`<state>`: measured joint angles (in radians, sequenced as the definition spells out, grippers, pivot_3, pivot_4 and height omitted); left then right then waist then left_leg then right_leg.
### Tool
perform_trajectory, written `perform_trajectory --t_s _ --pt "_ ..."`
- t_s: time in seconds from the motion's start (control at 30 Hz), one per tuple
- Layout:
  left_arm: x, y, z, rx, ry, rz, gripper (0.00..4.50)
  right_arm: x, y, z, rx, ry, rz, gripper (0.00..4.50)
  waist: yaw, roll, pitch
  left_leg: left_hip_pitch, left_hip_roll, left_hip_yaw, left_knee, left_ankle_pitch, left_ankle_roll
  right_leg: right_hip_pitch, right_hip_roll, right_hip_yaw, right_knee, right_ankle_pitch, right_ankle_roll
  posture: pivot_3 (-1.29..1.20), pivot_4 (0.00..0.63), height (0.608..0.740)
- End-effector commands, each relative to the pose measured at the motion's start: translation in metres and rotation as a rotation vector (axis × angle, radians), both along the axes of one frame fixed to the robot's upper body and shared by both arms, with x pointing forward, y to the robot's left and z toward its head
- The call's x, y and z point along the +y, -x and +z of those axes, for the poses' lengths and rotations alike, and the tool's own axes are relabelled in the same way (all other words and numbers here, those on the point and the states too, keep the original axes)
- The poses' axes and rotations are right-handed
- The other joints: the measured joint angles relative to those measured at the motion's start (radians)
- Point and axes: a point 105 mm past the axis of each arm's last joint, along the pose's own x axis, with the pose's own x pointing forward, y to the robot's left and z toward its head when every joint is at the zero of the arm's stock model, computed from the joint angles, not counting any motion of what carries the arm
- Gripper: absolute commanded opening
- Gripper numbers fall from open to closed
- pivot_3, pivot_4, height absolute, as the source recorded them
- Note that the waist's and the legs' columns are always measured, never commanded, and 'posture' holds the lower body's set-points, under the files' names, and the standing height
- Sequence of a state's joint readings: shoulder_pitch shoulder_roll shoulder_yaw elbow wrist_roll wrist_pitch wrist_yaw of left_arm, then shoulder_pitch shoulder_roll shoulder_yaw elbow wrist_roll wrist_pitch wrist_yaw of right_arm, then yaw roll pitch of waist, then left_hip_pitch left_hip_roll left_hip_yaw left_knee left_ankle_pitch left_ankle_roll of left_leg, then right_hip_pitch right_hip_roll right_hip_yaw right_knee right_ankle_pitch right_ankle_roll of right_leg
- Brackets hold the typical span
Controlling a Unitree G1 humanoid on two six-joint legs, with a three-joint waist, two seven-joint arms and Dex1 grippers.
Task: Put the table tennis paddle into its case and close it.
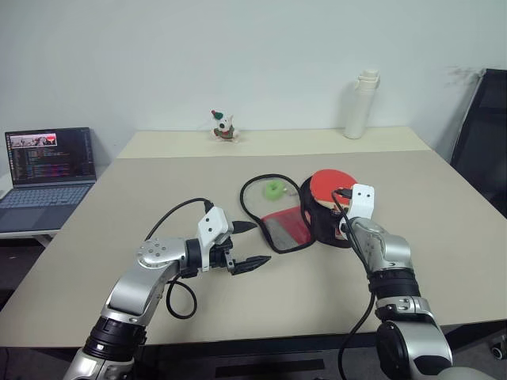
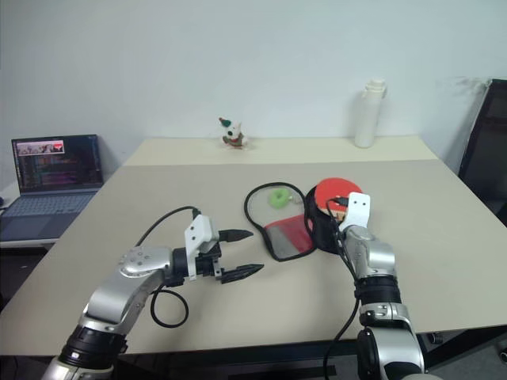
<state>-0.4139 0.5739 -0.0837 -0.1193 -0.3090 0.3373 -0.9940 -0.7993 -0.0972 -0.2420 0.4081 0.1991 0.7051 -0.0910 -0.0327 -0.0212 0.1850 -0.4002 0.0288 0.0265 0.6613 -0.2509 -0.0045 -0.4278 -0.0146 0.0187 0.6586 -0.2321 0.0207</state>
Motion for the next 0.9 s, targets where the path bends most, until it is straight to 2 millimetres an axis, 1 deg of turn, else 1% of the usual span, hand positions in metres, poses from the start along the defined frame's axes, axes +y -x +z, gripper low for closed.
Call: perform_trajectory --t_s 0.03,0.1,0.13,0.37,0.57,0.73,0.77,0.83,0.87,0.9 --pt "-0.002 0.002 0.008 -0.044 -0.001 -0.017 4.50 0.006 -0.004 0.028 -0.094 0.001 0.008 3.46 0.000 0.000 0.000 0.000 0.000 0.000 0.000 0.000 0.000 0.000 0.000 0.000 0.000 0.000 0.000 0.00 0.150 0.740" --pt "-0.002 0.001 0.008 -0.045 -0.003 -0.016 4.50 0.007 -0.002 0.028 -0.096 0.001 0.010 4.22 0.000 0.000 0.000 0.000 0.000 0.000 0.000 0.000 0.000 0.000 0.000 0.000 0.000 0.000 0.000 0.00 0.150 0.740" --pt "-0.002 0.002 0.008 -0.045 -0.003 -0.015 4.50 0.008 -0.001 0.028 -0.098 0.001 0.013 4.46 0.000 0.000 0.000 0.000 0.000 0.000 0.000 0.000 0.000 0.000 0.000 0.000 0.000 0.000 0.000 0.00 0.150 0.740" --pt "-0.001 0.002 0.006 -0.042 -0.004 -0.011 4.50 0.013 0.007 0.022 -0.087 0.011 0.048 4.46 0.000 0.000 0.000 0.000 0.000 0.000 0.000 0.000 0.000 0.000 0.000 0.000 0.000 0.000 0.000 0.00 0.150 0.740" --pt "-0.001 0.001 0.005 -0.043 -0.008 -0.010 4.50 0.017 0.017 -0.003 -0.036 0.070 0.087 4.46 0.000 0.000 0.000 0.000 0.000 0.000 0.000 0.000 0.000 0.000 0.000 0.000 0.000 0.000 0.000 0.00 0.150 0.740" --pt "-0.001 0.002 0.005 -0.045 -0.009 -0.012 4.50 0.016 0.018 -0.011 -0.024 0.088 0.087 4.46 0.000 0.000 0.000 0.000 0.000 0.000 0.000 0.000 0.000 0.000 0.000 0.000 0.000 0.000 0.000 0.00 0.150 0.740" --pt "-0.001 0.001 0.005 -0.046 -0.009 -0.011 4.50 0.016 0.018 -0.012 -0.022 0.092 0.086 4.30 0.000 0.000 0.000 0.000 0.000 0.000 0.000 0.000 0.000 0.000 0.000 0.000 0.000 0.000 0.000 0.00 0.150 0.740" --pt "-0.001 0.002 0.005 -0.046 -0.008 -0.011 4.50 0.016 0.019 -0.012 -0.022 0.095 0.085 3.84 0.000 0.000 0.000 0.000 0.000 0.000 0.000 0.000 0.000 0.000 0.000 0.000 0.000 0.000 0.000 0.00 0.150 0.740" --pt "-0.002 0.002 0.005 -0.046 -0.008 -0.011 4.50 0.016 0.019 -0.012 -0.022 0.095 0.084 3.54 0.000 0.000 0.000 0.000 0.000 0.000 0.000 0.000 0.000 0.000 0.000 0.000 0.000 0.000 0.000 0.00 0.150 0.740" --pt "-0.002 0.002 0.005 -0.046 -0.008 -0.011 4.50 0.016 0.020 -0.012 -0.023 0.096 0.083 3.15 0.000 0.000 0.000 0.000 0.000 0.000 0.000 0.000 0.000 0.000 0.000 0.000 0.000 0.000 0.000 0.00 0.150 0.740"
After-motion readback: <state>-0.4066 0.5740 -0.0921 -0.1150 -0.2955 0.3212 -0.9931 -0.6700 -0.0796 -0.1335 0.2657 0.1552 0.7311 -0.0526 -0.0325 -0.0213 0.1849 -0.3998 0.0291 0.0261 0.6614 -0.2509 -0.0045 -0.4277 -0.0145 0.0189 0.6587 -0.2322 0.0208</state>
